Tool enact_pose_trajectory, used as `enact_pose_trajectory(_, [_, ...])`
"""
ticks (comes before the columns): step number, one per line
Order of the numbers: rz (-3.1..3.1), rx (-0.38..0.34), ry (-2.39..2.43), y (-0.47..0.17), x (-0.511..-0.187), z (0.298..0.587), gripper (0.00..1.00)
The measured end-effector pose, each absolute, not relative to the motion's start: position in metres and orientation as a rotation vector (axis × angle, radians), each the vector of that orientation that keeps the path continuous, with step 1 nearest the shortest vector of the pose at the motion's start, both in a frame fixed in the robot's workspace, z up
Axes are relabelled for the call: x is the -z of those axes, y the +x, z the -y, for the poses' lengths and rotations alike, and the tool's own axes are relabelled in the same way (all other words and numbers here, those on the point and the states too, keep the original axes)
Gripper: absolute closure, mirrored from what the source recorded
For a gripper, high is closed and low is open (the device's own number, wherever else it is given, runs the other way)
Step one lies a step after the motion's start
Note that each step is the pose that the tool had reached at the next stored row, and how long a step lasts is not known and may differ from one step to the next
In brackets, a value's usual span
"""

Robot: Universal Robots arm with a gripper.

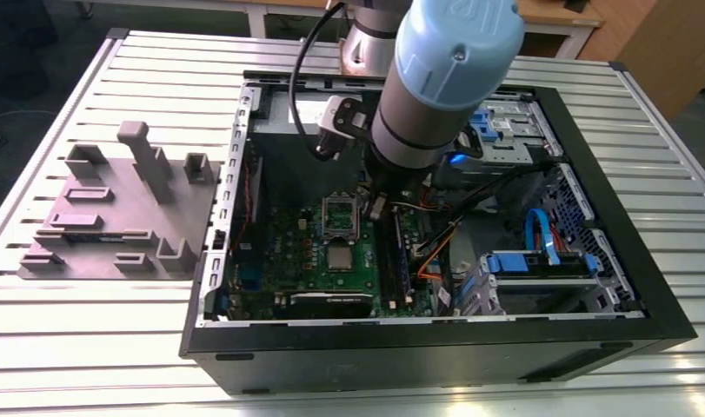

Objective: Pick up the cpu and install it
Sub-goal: 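Close the cpu cover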

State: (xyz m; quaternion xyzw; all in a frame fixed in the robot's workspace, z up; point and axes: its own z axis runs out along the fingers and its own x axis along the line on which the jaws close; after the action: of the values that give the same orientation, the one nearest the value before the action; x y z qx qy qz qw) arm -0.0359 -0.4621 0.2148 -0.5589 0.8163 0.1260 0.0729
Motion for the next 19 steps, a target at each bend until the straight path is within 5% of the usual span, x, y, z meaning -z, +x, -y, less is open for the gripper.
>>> enact_pose_trajectory(19, [-2.468, -0.362, -1.690, -0.0416, -0.2062, 0.4517, 0.90])
